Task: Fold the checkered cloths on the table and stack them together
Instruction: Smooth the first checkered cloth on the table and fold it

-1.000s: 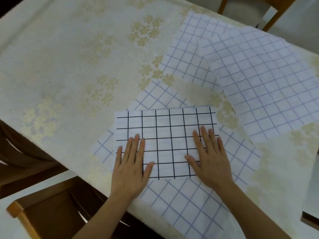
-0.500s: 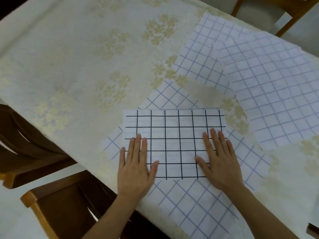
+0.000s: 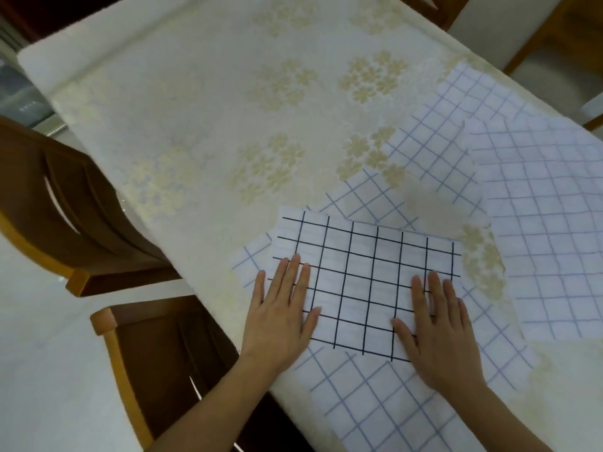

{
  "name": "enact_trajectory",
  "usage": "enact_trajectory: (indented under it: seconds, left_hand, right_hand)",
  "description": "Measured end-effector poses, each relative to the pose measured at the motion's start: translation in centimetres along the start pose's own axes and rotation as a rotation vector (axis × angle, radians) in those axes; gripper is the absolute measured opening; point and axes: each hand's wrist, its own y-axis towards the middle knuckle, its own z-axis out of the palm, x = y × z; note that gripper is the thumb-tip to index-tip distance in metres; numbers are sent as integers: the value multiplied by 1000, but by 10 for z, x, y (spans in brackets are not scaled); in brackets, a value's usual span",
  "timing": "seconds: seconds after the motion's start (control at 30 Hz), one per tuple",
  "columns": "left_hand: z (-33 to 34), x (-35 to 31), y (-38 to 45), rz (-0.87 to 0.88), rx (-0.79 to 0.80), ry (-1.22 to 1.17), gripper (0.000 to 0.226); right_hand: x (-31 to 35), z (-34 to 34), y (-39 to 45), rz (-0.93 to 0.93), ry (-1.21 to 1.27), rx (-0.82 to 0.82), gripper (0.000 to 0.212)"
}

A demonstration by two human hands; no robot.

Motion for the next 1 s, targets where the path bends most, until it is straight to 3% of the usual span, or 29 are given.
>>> enact_trajectory:
  seconds: [0.27,0.43,0.7,1.0]
  left_hand:
    - [-22,15,-22,-301,-130,-85,55]
    - [-27,18,-20,-434,-173,-102,45]
    - [-23,17,-7,-545,-245,-123,40]
    - [-19,18,2,-591,-240,-104,37]
  right_hand:
    - [59,-39,99,-785,-76,-35,53]
    - [129,-39,156,-1169,-101,-65,51]
    - [182,-29,204,-1345,-109,25,33]
    - [197,-39,217,-1378,-182,177,29]
